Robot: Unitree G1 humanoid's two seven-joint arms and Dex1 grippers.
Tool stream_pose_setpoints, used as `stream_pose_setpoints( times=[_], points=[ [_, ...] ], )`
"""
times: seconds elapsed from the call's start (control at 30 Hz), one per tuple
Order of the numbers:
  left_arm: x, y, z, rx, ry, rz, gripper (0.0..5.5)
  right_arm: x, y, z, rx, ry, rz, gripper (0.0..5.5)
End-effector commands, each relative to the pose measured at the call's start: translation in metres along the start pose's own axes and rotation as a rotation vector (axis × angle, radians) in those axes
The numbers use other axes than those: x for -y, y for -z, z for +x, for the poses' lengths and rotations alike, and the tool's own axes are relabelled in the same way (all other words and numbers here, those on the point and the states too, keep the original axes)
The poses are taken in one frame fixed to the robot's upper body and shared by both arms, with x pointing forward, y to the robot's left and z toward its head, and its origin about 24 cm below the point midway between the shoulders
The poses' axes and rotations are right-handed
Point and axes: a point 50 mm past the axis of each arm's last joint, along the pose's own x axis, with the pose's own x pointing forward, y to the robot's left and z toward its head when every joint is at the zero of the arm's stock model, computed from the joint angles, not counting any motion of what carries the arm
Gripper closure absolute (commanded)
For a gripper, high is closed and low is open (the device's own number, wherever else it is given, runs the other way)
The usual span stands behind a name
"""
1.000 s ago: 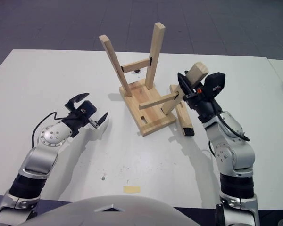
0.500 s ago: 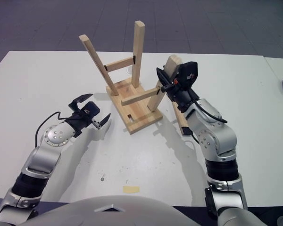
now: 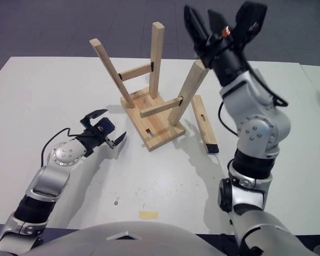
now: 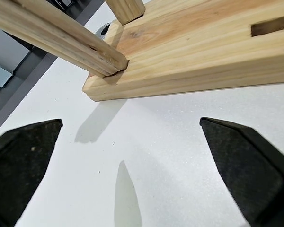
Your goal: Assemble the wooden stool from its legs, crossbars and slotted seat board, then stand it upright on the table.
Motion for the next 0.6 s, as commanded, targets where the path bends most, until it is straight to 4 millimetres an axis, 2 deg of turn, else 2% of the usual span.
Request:
stream_pose_setpoints(
  times=[0.03,0.07,0.1,0.13,0.17,0.23,0.27,0.3,0.33,0.43,0.6],
  points=[
    [0.001,-0.002,-0.001,0.001,-0.008,0.004,0.1,-0.005,-0.047,0.019,0.137,-0.037,-0.054,1.24],
    [0.001,-0.002,-0.001,0.001,-0.009,0.003,0.1,-0.003,-0.047,0.022,0.136,-0.034,-0.045,1.08],
    [0.001,-0.002,-0.001,0.001,-0.01,0.002,0.1,0.002,-0.035,0.025,0.083,-0.015,-0.023,0.9],
    [0.002,-0.002,-0.001,0.001,-0.011,0.002,0.1,0.007,-0.016,0.025,0.004,0.003,-0.001,0.74],
    [0.002,-0.003,0.0,0.001,-0.013,0.0,0.1,0.015,0.019,0.021,-0.139,0.03,0.039,0.54],
    [0.003,-0.004,0.001,0.003,-0.011,0.002,0.1,0.027,0.079,-0.002,-0.365,0.093,0.073,0.22],
    [0.003,-0.004,0.001,0.003,-0.011,0.004,0.1,0.03,0.097,-0.013,-0.431,0.122,0.094,0.12],
    [0.003,-0.004,0.002,0.003,-0.01,0.004,0.1,0.029,0.105,-0.022,-0.453,0.129,0.098,0.12],
    [0.002,-0.003,0.001,-0.002,-0.012,-0.001,0.1,0.024,0.107,-0.024,-0.455,0.119,0.107,0.12],
    [0.004,0.0,0.0,-0.012,-0.003,-0.003,0.1,0.011,0.091,-0.013,-0.353,0.077,0.133,0.12],
    [0.009,-0.004,0.002,0.001,0.017,-0.005,0.1,-0.004,0.043,0.014,-0.07,0.043,0.245,0.12]
  ],
)
